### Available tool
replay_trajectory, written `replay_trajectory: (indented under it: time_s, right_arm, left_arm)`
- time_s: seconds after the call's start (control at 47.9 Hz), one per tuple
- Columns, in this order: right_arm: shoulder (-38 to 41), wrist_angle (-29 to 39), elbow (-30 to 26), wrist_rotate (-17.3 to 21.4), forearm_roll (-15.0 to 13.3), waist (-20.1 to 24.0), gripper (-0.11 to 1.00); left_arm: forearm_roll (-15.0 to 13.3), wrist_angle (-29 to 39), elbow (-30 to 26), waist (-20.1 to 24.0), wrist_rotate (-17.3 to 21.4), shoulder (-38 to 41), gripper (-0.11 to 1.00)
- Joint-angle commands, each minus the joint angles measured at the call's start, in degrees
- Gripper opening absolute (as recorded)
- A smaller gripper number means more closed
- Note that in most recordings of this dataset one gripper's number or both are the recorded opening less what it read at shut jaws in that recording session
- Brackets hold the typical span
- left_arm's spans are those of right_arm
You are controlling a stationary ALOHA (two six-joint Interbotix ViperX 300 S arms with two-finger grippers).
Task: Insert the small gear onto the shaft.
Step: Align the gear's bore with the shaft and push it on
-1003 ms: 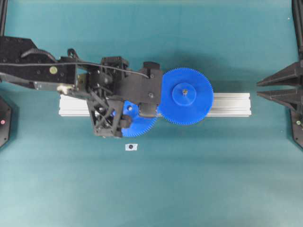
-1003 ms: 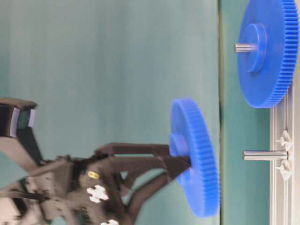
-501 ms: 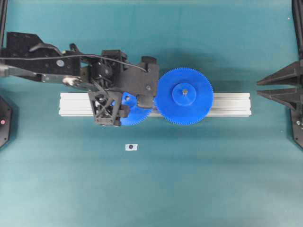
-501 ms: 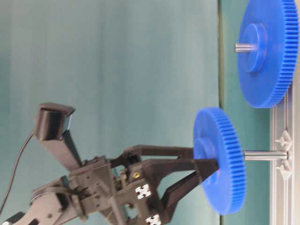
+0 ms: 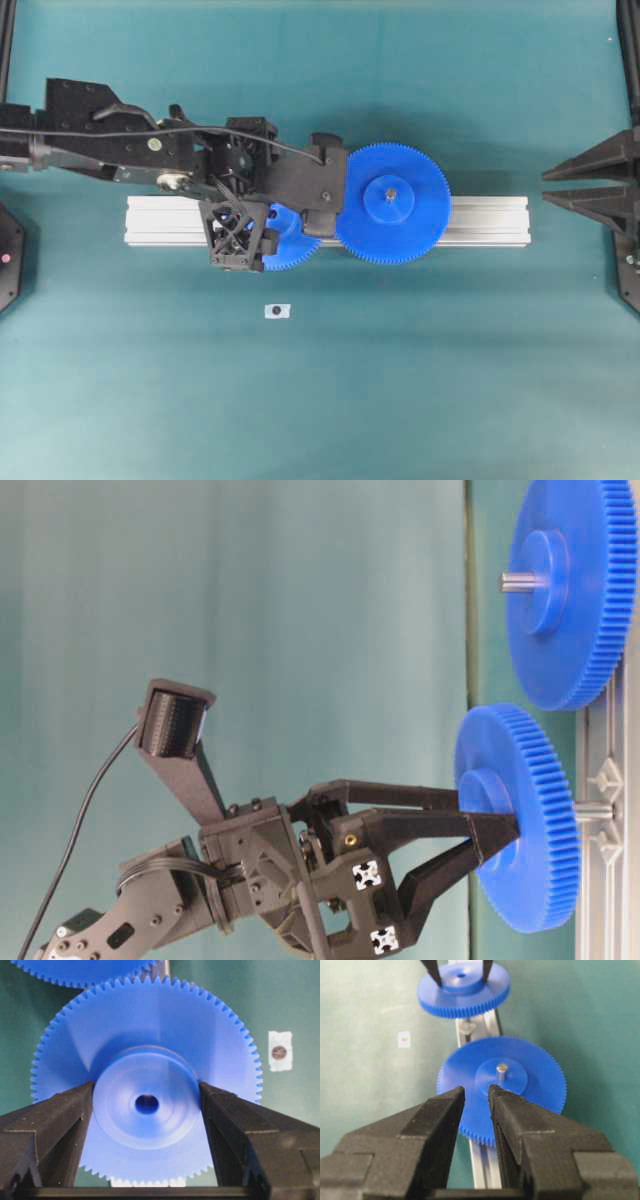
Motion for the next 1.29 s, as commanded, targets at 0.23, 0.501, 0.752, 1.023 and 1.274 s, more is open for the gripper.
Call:
replay_trajectory:
  time_s: [0.23, 0.501, 0.752, 1.023, 1.274]
  right_arm:
    - [0.4, -0.4, -0.4, 0.4, -0.1, -0.2, 0.38]
    - [0.4, -0.4, -0.4, 0.4, -0.1, -0.2, 0.38]
    - [0.4, -0.6, -0.4, 0.4, -0.1, -0.2, 0.38]
    - [0.4, -0.6, -0.3, 0.4, -0.1, -0.2, 0.38]
    - [0.4, -1.3, -0.2, 0.4, -0.1, -0.2, 0.38]
  left_arm:
    - [0.2, -0.3, -2.0, 1.1, 0.2, -0.2, 0.72]
    - [0.2, 0.1, -1.7, 1.7, 0.2, 0.4, 0.72]
    - [0.2, 1.1, -2.3, 1.8, -0.6, 0.0, 0.72]
    - [0.2, 1.1, -2.3, 1.8, -1.2, 0.2, 0.72]
    - [0.2, 1.1, -2.1, 1.7, -4.0, 0.5, 0.72]
